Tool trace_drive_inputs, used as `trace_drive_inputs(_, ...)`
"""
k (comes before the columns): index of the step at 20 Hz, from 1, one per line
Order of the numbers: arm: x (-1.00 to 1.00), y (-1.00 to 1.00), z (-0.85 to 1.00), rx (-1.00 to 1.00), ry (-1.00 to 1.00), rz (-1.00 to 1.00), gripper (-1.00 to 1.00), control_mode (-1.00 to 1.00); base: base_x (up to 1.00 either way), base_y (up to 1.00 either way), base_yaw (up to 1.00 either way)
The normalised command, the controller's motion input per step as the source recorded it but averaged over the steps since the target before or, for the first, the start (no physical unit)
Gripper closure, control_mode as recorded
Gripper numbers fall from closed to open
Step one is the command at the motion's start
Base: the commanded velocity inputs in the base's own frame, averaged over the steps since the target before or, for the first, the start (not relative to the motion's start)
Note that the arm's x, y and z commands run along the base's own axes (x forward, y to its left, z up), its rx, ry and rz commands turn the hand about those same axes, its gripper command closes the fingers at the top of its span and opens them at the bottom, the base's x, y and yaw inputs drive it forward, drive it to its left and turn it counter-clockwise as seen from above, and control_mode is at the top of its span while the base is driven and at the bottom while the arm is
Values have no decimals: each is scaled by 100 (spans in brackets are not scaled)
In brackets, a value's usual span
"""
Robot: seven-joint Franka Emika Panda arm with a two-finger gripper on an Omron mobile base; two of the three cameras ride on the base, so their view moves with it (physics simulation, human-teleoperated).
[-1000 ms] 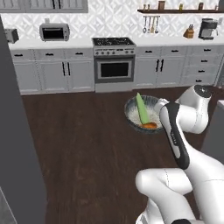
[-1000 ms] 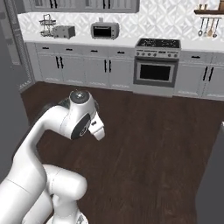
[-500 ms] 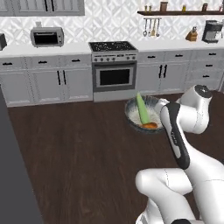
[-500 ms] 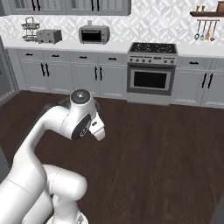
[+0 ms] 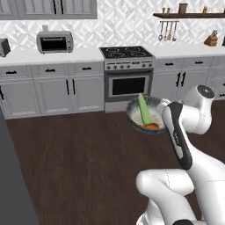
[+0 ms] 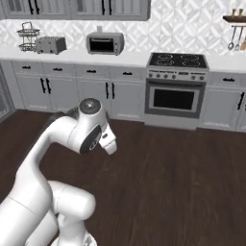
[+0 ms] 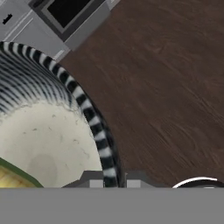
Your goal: Pick the chicken drumstick and corn from their plates and place them in the bowl. Then put the bowl in the fridge.
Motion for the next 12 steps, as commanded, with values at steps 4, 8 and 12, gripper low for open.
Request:
trace_drive_inputs(4,0,0,0,0,0,0,100,100,100,44,9)
trace_drive_inputs(8,0,0,0,0,0,0,100,100,100,46,14)
trace_drive_inputs(12,0,0,0,0,0,0,100,100,100,40,24)
